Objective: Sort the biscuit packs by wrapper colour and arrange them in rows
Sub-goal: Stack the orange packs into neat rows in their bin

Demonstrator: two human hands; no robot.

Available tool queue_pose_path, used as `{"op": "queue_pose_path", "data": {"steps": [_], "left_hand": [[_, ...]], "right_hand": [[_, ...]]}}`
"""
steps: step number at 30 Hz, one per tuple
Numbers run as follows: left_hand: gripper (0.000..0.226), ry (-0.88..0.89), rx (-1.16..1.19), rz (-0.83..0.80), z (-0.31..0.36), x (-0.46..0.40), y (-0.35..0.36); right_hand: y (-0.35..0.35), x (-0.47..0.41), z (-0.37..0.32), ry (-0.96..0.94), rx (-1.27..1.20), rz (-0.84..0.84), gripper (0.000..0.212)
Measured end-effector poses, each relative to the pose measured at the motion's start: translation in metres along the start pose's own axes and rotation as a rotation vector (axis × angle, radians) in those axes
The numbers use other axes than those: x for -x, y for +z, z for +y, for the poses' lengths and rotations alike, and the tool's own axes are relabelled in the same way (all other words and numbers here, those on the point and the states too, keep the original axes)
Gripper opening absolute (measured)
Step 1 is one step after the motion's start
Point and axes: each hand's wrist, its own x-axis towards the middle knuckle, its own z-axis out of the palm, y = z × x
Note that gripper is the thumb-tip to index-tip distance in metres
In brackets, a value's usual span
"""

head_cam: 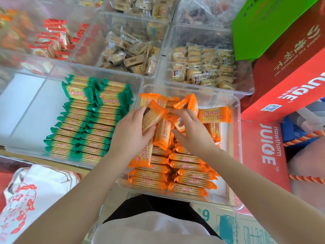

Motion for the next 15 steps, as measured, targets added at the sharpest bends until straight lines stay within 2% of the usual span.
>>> {"op": "queue_pose_path", "data": {"steps": [3,4,7,9,12,15], "left_hand": [[0.051,-0.019,0.177,-0.022,0.009,0.006,-0.015],[0.047,-0.071,0.356,-0.105,0.012,0.006,-0.019],[0.041,-0.359,1.113,-0.444,0.024,0.002,-0.023],[0.033,-0.494,1.383,-0.54,0.033,-0.001,-0.02],[0.023,-0.607,1.564,-0.623,0.046,-0.002,-0.013],[0.023,-0.655,1.58,-0.65,0.055,-0.004,-0.006]], "right_hand": [[-0.004,-0.004,-0.011,-0.16,0.078,0.141,0.067],[-0.007,-0.004,-0.012,-0.189,0.146,0.169,0.07],[-0.016,-0.002,-0.012,-0.218,0.213,0.21,0.059],[-0.023,0.003,-0.009,-0.188,0.121,0.19,0.055],[-0.035,0.014,0.004,-0.259,0.085,0.067,0.055],[-0.039,0.027,0.016,-0.331,0.091,-0.028,0.06]]}}
